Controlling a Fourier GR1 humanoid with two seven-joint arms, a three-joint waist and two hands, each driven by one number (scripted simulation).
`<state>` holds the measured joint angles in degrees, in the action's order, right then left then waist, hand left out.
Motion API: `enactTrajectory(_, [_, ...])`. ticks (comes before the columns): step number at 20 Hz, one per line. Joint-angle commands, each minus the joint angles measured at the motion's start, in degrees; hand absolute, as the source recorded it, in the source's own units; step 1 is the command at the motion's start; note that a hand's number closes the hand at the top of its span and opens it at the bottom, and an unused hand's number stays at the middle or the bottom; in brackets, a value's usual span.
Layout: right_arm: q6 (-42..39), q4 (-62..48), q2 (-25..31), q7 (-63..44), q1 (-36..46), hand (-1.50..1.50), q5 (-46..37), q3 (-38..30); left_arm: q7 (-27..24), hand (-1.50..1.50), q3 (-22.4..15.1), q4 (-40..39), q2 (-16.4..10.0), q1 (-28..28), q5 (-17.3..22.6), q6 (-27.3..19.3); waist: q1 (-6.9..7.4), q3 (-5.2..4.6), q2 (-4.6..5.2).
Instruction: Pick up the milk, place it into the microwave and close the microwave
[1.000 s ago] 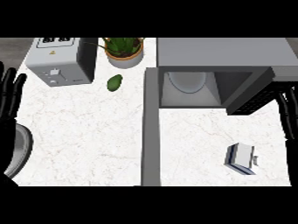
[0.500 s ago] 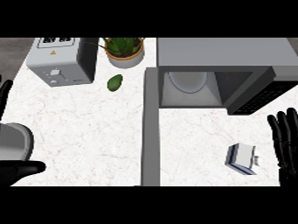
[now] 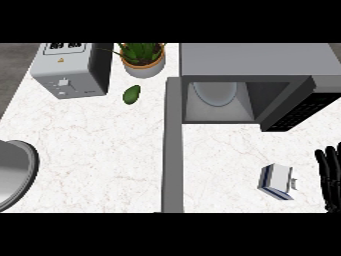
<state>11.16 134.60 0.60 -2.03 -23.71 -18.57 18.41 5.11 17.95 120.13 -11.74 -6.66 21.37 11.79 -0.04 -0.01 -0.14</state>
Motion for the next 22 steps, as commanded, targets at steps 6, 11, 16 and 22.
enactTrajectory(6, [0.8,-5.5,1.5,4.0,-2.1,-1.50,4.5,-4.9,4.8,-1.50,4.2,7.9,0.0,-6.5,6.6,3.4,0.19,0.04,0.04])
enactTrajectory(11, [2.8,-11.8,-0.2,8.6,-3.0,-1.50,3.9,-4.2,1.4,-1.50,9.4,3.4,-1.0,-7.2,10.2,8.5,0.16,0.01,0.05])
enactTrajectory(16, [3.0,-23.9,-0.5,17.4,-1.0,-1.50,9.3,-9.8,3.5,-1.50,9.8,6.2,0.2,-8.2,10.1,7.9,0.14,0.04,0.09])
enactTrajectory(22, [3.0,-27.5,0.0,18.0,0.8,-1.50,11.7,-15.0,3.1,-1.50,13.3,6.2,0.0,-10.6,14.2,12.9,0.26,0.02,0.07])
